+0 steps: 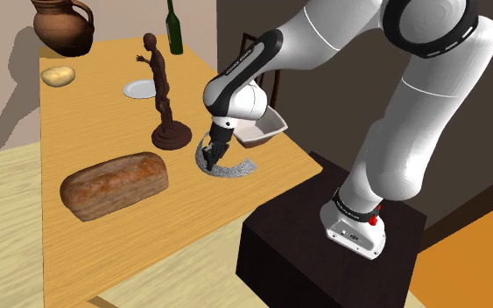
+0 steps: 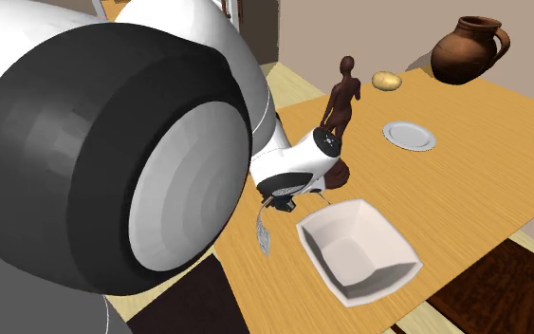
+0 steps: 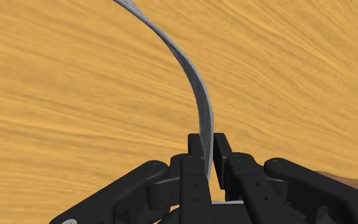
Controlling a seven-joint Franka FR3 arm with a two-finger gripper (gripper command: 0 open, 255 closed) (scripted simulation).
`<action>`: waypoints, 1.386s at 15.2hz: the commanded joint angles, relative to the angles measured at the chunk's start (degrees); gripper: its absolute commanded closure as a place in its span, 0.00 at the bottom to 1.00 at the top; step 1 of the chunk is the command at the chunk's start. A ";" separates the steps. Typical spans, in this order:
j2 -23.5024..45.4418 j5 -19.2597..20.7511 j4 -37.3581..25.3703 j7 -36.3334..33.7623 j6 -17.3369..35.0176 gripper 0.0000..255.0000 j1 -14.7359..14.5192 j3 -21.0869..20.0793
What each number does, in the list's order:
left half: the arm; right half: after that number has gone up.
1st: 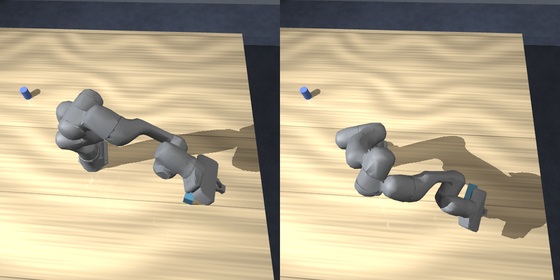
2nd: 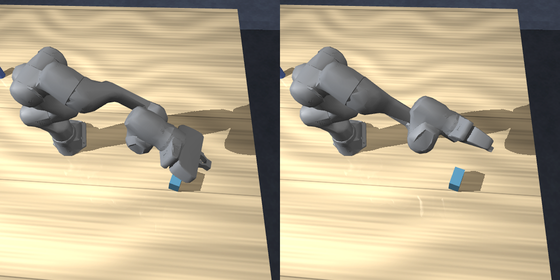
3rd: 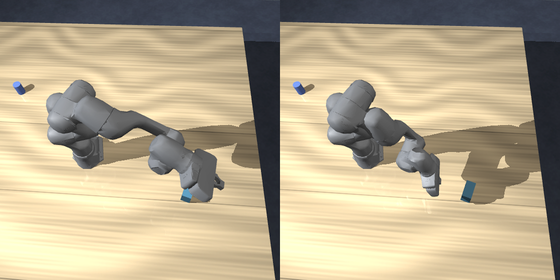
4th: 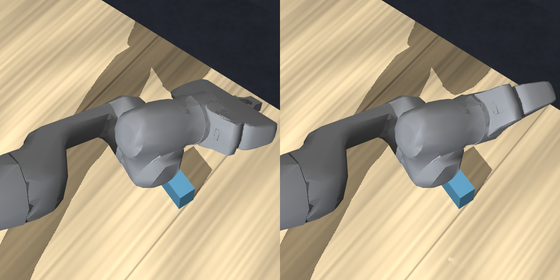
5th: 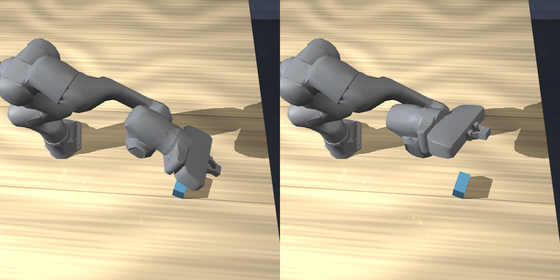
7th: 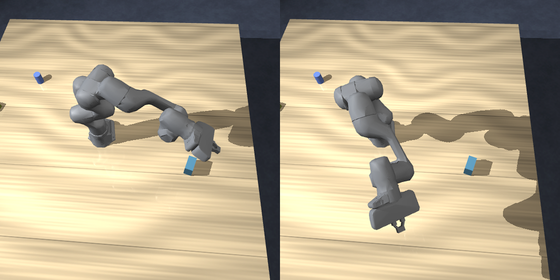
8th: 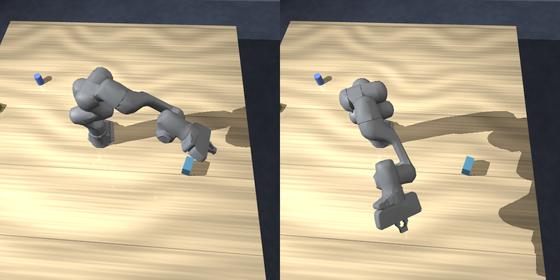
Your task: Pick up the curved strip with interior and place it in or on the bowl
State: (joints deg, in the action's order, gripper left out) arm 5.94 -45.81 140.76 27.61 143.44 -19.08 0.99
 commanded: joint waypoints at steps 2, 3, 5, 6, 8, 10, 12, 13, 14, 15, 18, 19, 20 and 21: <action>-2.01 2.01 0.00 -2.13 -1.55 1.00 0.03 0.36; -2.72 2.66 0.01 -2.84 -2.10 1.00 0.06 0.45; -4.11 3.94 -0.02 -4.23 -3.23 1.00 0.12 0.62; -4.79 4.56 -0.06 -4.91 -3.80 1.00 0.16 0.69; -6.12 5.76 -0.19 -6.23 -4.98 1.00 0.25 0.82; -7.41 6.89 -0.38 -7.51 -6.18 1.00 0.36 0.92; -8.64 7.97 -0.63 -8.73 -7.41 1.00 0.49 1.00; -9.24 8.48 -0.78 -9.33 -8.04 1.00 0.56 1.03; -9.83 8.98 -0.95 -9.91 -8.67 1.00 0.63 1.06; -10.41 9.47 -1.13 -10.48 -9.31 1.00 0.71 1.08; -12.06 10.83 -1.76 -12.13 -11.25 1.00 0.95 1.12; -12.58 11.26 -1.99 -12.66 -11.91 1.00 1.03 1.14; -13.09 11.67 -2.25 -13.17 -12.57 1.00 1.10 1.15; -13.59 12.07 -2.52 -13.68 -13.23 1.00 1.18 1.16</action>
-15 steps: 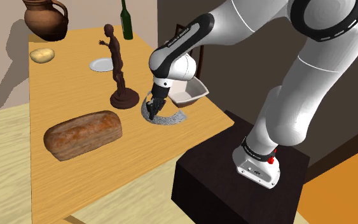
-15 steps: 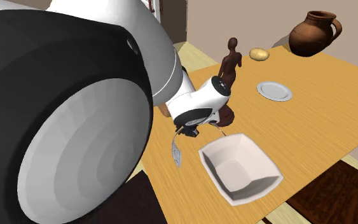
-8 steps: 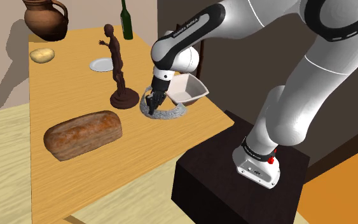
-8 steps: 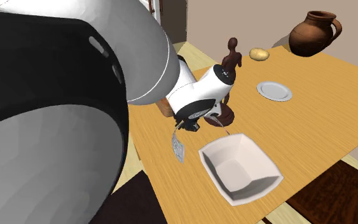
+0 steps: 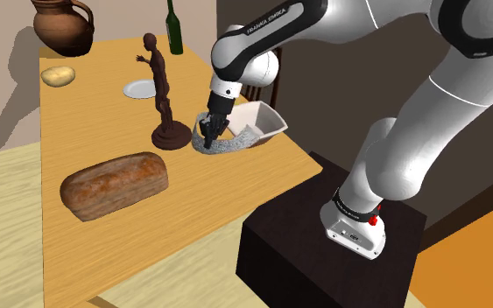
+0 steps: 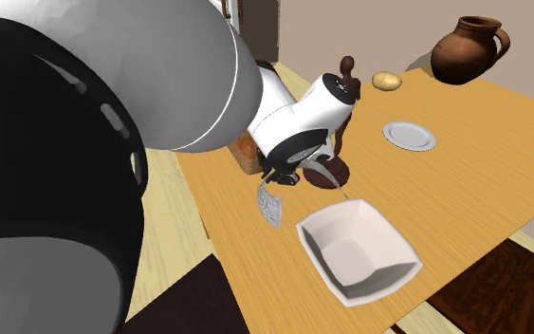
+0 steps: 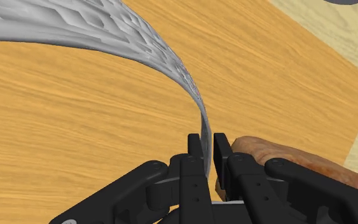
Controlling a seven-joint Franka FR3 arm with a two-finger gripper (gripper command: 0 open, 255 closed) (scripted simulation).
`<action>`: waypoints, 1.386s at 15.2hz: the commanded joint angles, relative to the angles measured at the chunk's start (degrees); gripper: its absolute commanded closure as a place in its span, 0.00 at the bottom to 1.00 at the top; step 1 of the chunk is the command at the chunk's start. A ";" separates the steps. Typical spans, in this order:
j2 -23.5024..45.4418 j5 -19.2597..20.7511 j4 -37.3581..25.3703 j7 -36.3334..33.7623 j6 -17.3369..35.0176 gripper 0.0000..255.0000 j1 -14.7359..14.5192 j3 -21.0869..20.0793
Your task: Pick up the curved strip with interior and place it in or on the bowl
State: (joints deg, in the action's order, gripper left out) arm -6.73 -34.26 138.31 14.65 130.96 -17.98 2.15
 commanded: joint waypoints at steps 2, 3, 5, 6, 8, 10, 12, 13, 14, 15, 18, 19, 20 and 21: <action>-1.88 1.29 -0.64 -1.70 -2.09 1.00 0.24 0.02; -2.33 1.65 -0.95 -2.17 -2.76 1.00 0.31 0.03; -3.21 2.33 -1.61 -3.10 -4.12 1.00 0.46 0.04; -3.63 2.66 -1.96 -3.55 -4.80 1.00 0.53 0.05; -4.43 3.28 -2.70 -4.42 -6.16 1.00 0.66 0.06; -5.02 3.74 -3.32 -5.10 -7.25 1.00 0.77 0.08; -6.09 4.65 -2.72 -2.87 -8.90 1.00 2.21 1.89; -6.54 5.14 -2.53 -1.76 -9.73 1.00 2.94 2.81; -6.92 5.66 -2.41 -0.65 -10.57 1.00 3.68 3.73; -7.24 6.19 -2.36 0.46 -11.42 1.00 4.42 4.67; -7.81 7.85 -2.63 3.82 -13.96 1.00 6.62 7.51; -7.87 8.41 -2.86 4.94 -14.81 1.00 7.33 8.48; -7.86 8.97 -3.17 6.08 -15.67 1.00 8.05 9.43; -7.77 9.52 -3.54 7.22 -16.52 1.00 8.76 10.39</action>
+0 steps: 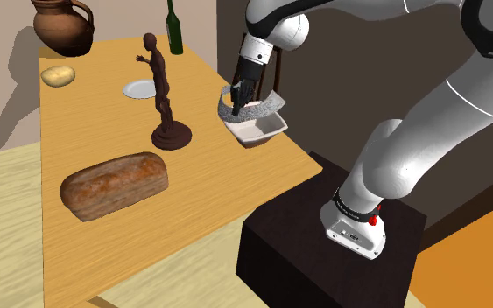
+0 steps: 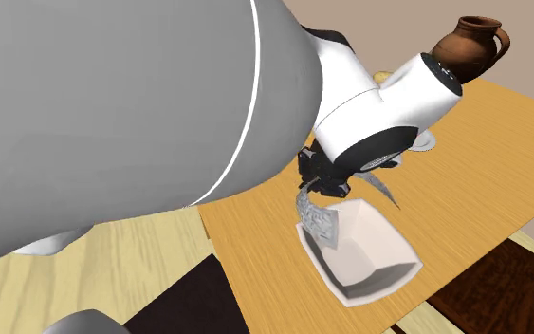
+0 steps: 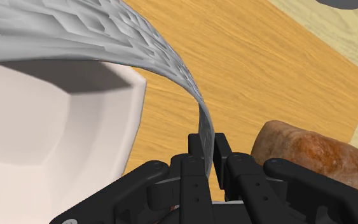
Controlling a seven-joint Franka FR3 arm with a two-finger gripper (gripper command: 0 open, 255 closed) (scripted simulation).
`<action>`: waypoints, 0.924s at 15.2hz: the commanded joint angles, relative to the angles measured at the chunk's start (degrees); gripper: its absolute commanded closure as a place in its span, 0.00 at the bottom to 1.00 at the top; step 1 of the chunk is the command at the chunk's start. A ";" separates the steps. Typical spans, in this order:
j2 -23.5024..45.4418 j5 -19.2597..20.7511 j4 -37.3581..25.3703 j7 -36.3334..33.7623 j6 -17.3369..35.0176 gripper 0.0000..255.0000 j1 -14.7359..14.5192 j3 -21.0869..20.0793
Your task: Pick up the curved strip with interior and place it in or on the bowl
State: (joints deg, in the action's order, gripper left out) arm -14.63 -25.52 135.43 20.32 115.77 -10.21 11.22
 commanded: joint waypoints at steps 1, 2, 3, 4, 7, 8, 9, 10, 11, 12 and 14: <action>0.28 1.31 -1.11 2.70 -2.18 1.00 1.68 2.28; 0.49 1.83 -1.63 3.86 -3.03 1.00 2.36 3.24; 0.78 2.33 -2.21 5.03 -3.89 1.00 3.04 4.21; 1.14 2.82 -2.88 6.23 -4.76 1.00 3.72 5.19; 2.12 2.20 -1.52 7.37 -2.69 1.00 3.60 5.28; 2.48 1.97 -1.09 7.76 -2.01 1.00 3.56 5.32; 2.84 1.73 -0.67 8.17 -1.32 1.00 3.52 5.35; 3.23 1.48 -0.27 8.57 -0.64 1.00 3.47 5.38; 3.62 1.22 0.13 8.99 0.04 1.00 3.42 5.42; 4.04 0.94 0.50 9.41 0.72 1.00 3.37 5.45; 4.90 0.35 1.22 10.29 2.07 1.00 3.26 5.52</action>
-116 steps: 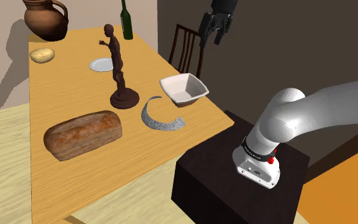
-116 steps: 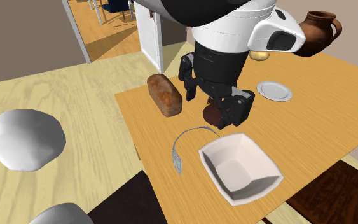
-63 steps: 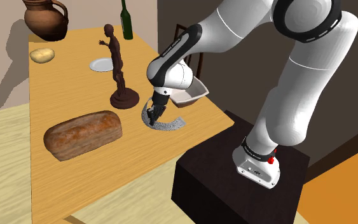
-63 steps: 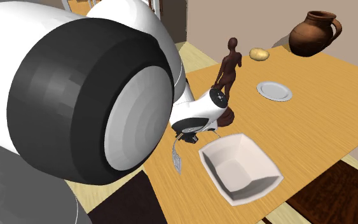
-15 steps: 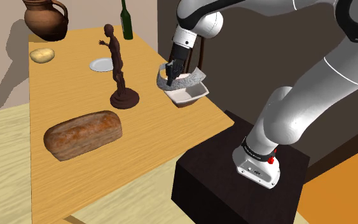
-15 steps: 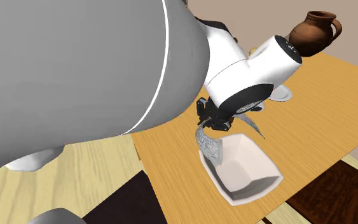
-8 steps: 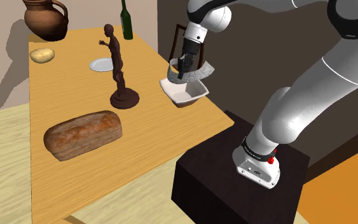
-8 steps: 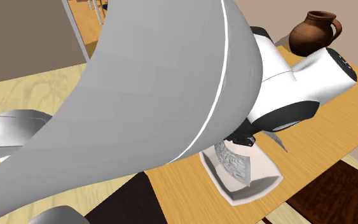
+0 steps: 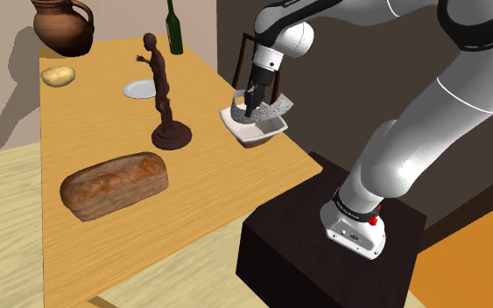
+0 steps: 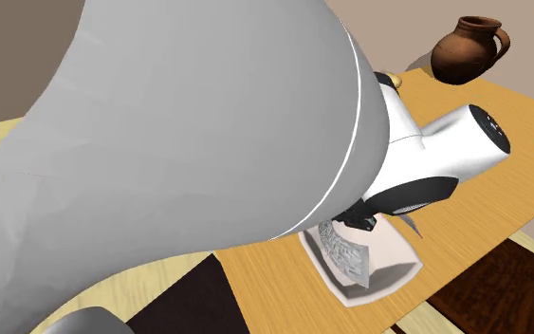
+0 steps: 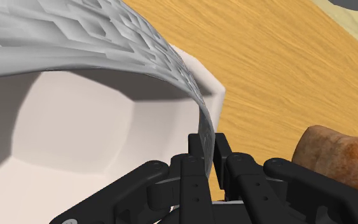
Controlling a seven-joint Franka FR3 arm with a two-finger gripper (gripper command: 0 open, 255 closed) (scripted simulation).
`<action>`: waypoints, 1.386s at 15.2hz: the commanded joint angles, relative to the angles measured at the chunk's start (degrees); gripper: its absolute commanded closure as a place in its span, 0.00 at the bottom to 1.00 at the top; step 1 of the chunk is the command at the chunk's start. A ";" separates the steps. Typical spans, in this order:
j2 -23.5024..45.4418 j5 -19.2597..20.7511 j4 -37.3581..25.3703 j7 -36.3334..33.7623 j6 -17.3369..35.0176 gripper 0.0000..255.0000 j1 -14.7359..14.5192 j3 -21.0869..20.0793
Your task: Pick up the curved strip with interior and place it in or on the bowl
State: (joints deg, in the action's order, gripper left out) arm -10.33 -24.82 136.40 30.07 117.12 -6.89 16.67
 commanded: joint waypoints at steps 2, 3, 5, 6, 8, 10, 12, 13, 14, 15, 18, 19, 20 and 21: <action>1.52 -0.99 0.92 1.44 2.07 1.00 -0.17 0.13; 2.01 -1.33 1.23 1.91 2.73 1.00 -0.24 0.16; 3.01 -2.06 1.81 2.88 4.05 1.00 -0.36 0.21; 3.35 -2.31 1.99 3.20 4.47 1.00 -0.40 0.23; 3.35 -2.30 1.99 3.20 4.47 1.00 -0.40 0.23; 3.35 -2.30 1.99 3.20 4.47 1.00 -0.40 0.23; 3.35 -2.30 1.99 3.20 4.47 1.00 -0.40 0.23; 3.35 -2.30 1.99 3.20 4.47 1.00 -0.41 0.23; 3.34 -2.30 1.99 3.19 4.46 0.00 -0.41 0.23; 3.34 -2.30 1.99 3.19 4.46 0.00 -0.41 0.23; 3.34 -2.30 1.99 3.19 4.46 0.00 -0.41 0.23; 3.34 -2.30 1.99 3.19 4.46 0.00 -0.41 0.23; 2.47 -1.29 0.99 2.63 2.64 0.00 0.05 0.58; 1.69 -0.37 -0.10 2.12 0.80 0.00 0.48 0.92</action>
State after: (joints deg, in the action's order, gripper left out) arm -7.95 -25.95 137.05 32.63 119.36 -6.75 17.33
